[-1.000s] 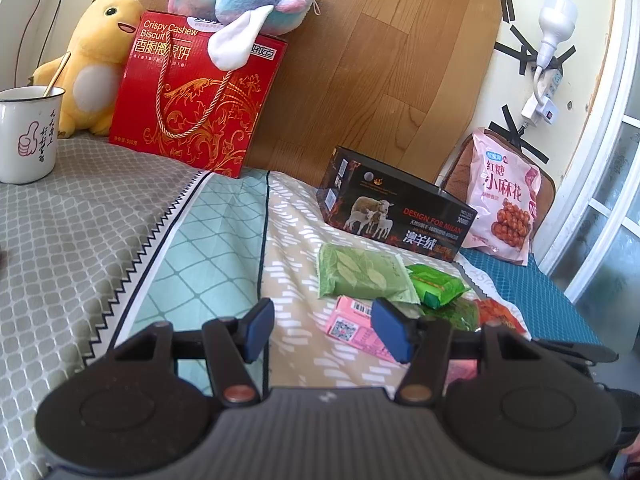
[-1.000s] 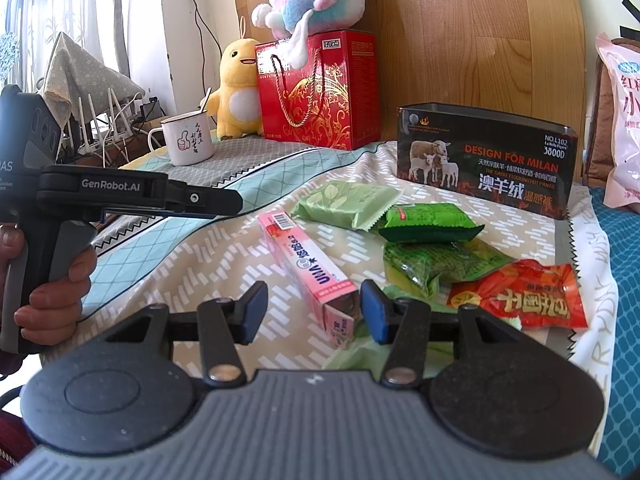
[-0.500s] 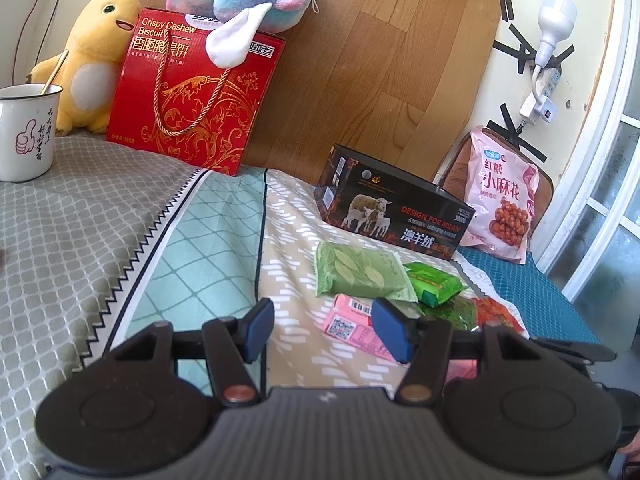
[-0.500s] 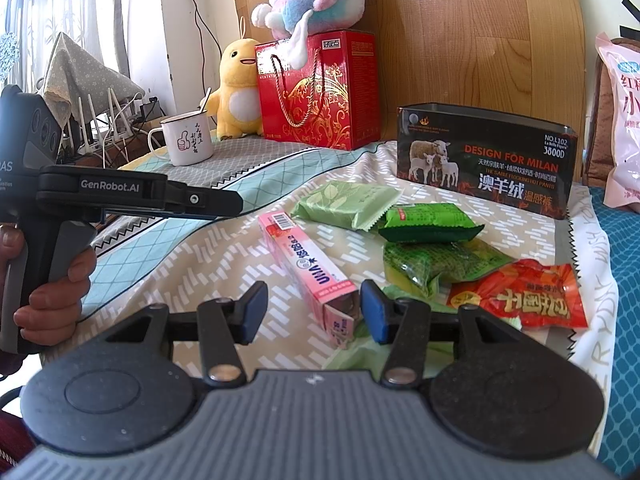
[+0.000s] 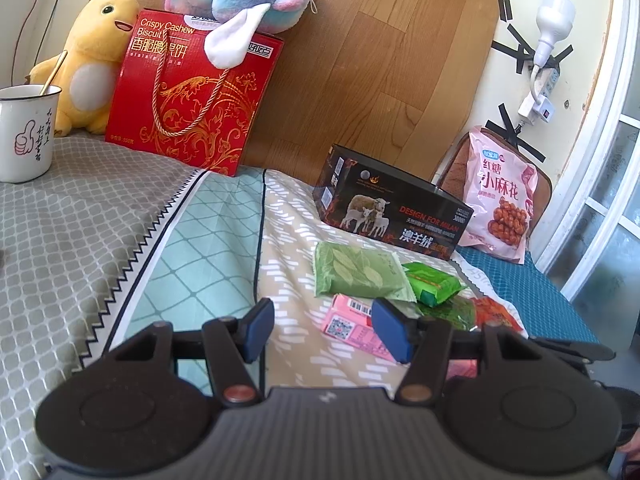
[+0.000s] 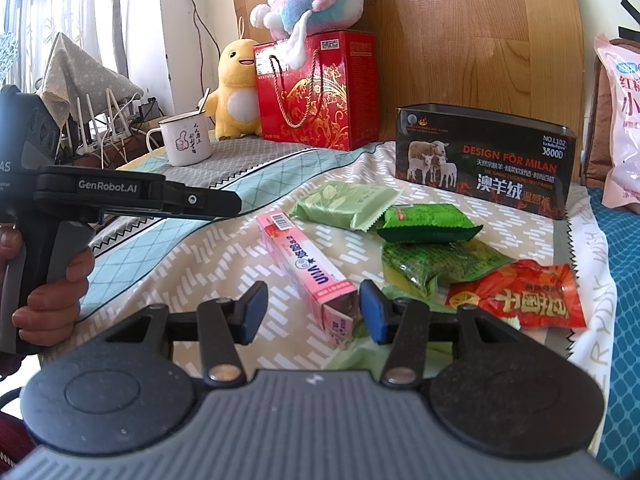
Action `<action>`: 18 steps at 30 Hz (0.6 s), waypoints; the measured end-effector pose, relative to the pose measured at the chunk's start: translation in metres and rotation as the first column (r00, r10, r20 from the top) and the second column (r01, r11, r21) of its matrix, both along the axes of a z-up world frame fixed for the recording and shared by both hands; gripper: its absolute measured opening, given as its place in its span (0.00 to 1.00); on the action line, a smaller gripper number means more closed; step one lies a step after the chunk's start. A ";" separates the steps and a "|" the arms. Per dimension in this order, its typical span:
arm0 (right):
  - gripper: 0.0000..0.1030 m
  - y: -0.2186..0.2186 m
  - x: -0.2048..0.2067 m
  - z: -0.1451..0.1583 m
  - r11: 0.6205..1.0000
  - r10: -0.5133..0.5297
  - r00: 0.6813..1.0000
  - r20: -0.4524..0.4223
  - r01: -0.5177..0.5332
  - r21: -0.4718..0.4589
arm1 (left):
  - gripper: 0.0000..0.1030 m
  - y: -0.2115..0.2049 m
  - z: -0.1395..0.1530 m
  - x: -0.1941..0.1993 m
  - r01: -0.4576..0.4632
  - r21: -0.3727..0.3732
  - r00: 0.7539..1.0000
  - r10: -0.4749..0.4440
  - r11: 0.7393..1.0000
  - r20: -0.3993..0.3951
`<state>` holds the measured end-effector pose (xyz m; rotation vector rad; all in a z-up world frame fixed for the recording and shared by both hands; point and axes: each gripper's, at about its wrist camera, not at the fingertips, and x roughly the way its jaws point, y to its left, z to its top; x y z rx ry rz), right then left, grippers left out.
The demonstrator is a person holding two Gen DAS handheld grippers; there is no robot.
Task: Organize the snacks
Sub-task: 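Position the right tool fingers around the pink VITA stick box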
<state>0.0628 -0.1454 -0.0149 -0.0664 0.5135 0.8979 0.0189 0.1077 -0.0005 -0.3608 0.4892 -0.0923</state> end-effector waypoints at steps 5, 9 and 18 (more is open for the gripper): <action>0.44 -0.004 0.003 0.000 0.999 -0.046 0.999 -0.001 0.046 0.019 | 0.54 0.000 0.000 0.000 0.000 0.001 1.000 0.000 1.000 0.000; 0.40 -0.008 0.007 0.000 0.995 -0.087 0.996 -0.016 0.088 0.046 | 0.54 0.000 0.000 0.000 0.001 -0.007 1.000 -0.001 1.000 0.002; 0.48 0.001 -0.010 0.003 0.999 -0.033 0.997 0.065 0.033 0.004 | 0.62 -0.003 0.010 0.008 0.075 -0.014 0.997 -0.075 0.997 0.004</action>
